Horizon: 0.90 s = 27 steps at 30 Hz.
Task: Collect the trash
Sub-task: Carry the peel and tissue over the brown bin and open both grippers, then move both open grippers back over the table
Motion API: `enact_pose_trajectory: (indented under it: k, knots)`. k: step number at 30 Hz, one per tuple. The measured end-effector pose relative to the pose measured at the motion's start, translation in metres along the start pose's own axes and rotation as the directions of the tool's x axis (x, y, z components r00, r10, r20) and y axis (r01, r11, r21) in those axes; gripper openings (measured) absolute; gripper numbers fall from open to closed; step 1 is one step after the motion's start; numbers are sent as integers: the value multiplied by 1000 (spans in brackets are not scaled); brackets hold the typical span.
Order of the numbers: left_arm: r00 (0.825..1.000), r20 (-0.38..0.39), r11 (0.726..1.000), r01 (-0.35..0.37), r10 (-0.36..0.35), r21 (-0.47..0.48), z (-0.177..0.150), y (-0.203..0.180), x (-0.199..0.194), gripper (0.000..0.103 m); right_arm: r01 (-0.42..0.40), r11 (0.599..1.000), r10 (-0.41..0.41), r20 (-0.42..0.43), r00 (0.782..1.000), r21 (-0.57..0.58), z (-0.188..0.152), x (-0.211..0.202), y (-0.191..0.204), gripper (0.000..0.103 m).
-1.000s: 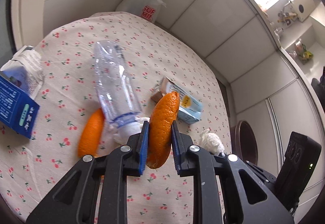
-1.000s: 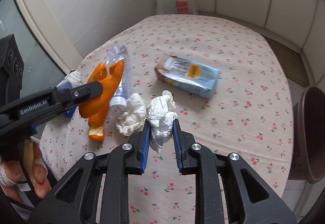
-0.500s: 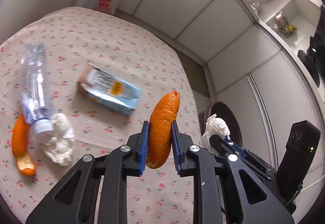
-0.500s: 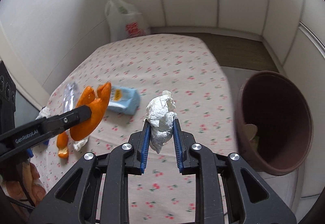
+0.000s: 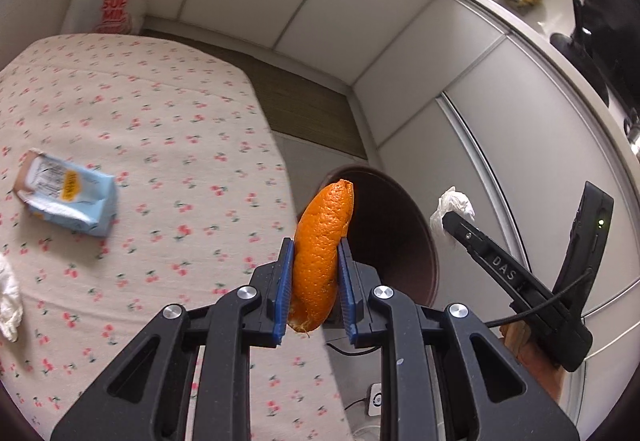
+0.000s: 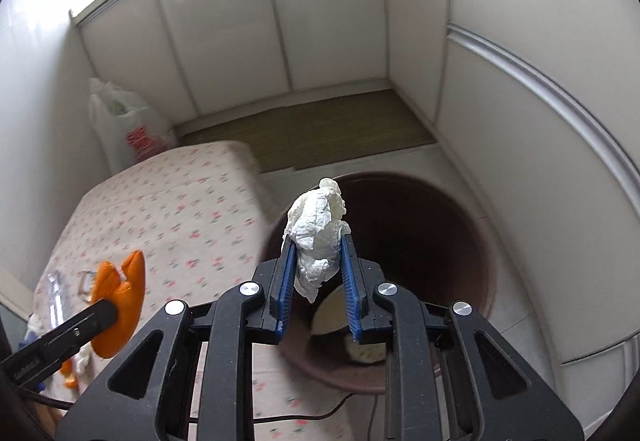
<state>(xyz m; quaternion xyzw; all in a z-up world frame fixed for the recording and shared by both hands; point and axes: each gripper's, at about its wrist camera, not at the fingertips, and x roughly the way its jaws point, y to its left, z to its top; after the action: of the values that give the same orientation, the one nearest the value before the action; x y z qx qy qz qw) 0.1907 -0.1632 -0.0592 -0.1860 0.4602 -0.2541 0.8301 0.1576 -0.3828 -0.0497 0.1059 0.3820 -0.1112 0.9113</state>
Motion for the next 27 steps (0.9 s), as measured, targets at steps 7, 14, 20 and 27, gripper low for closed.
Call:
enact_pose_trajectory:
  k: [7,14,20,27]
  knots:
    - [999,-33,998,29,-26,64,4,-47,35,21,125,987,-130,47,990,102,8,-5,-42,74]
    - [997,-67,991,45,-37,122,2,-85,64,21,276,943,-294,78,953,186,9,-24,-78,96]
    - [996,-85,986,48,-34,161,3,-113,80,24,343,910,-364,50,930,232,4,-28,-108,96]
    - [995,-98,981,22,-4,192,7,-137,97,33,356,903,-375,36,926,241,-2,-31,-120,96]
